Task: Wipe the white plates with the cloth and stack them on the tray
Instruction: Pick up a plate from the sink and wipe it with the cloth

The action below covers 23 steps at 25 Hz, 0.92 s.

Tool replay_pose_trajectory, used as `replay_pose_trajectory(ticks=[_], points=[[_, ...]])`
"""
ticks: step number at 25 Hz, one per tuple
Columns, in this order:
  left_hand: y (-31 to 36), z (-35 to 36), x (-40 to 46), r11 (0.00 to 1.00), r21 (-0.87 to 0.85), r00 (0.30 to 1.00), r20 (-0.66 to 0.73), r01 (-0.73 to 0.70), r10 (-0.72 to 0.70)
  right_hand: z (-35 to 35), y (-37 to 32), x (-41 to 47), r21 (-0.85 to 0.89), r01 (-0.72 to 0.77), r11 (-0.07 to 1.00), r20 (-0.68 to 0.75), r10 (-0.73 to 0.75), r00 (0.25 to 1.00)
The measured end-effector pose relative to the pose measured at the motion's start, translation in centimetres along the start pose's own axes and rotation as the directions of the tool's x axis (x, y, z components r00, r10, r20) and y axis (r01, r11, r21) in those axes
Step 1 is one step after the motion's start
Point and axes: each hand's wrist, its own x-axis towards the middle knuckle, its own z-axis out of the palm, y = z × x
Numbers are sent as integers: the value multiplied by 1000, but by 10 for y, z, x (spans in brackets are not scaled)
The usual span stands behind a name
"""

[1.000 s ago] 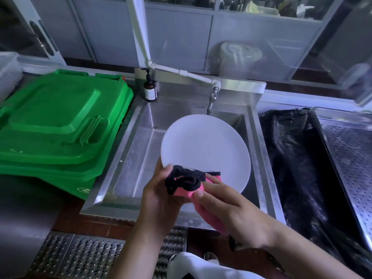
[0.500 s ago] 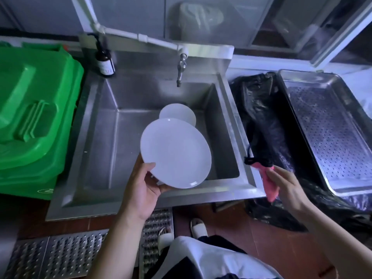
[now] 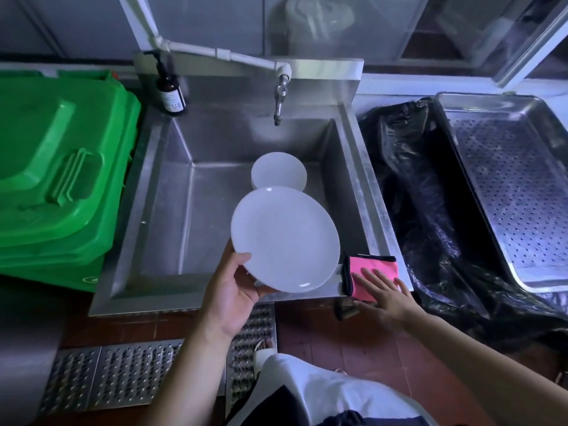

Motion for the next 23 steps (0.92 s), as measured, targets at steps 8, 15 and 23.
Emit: replay_pose_trajectory(ticks=[8,15,23], points=[[-22,85,-27,979,200,996,72,28,-44,-141,-4,-64,991,23,128,-31,58,998],[-92,186,-39,922,348,967,126,168,-224,-142,114,-167,997,18,-76,-10,114,993],[-191,263,-18,769,590,923,99,247,-373,-87,224,-219,969,51,-241,41,362,931]])
